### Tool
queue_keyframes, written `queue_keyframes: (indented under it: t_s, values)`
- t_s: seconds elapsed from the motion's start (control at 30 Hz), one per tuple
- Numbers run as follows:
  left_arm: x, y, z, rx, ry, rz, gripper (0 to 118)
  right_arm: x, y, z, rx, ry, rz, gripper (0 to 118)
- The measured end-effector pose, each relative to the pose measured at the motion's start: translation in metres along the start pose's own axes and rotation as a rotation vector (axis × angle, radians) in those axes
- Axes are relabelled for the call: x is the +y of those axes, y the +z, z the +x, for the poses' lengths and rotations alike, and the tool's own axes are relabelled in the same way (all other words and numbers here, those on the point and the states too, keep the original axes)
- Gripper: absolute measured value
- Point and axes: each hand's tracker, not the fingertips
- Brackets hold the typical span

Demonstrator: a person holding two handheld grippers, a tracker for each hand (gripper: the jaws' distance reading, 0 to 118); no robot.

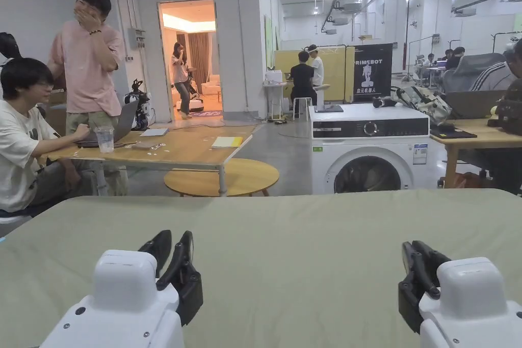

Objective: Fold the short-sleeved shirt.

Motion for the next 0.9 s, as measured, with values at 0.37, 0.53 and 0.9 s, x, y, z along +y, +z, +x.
queue_keyframes:
  t_s: [0.37, 0.53, 0.9]
  values:
    - [-0.002, -0.003, 0.004, -0.038, -0.009, -0.029, 0, -0.003, -0.002, 0.006, 0.071, -0.045, -0.052, 0]
    - [0.002, 0.001, -0.009, 0.002, 0.015, -0.033, 0, 0.001, -0.009, -0.014, 0.124, -0.034, -0.044, 0]
    - [-0.002, 0.048, -0.082, 0.222, -0.035, -0.089, 0, 0.002, -0.042, -0.110, 0.377, -0.102, -0.067, 0]
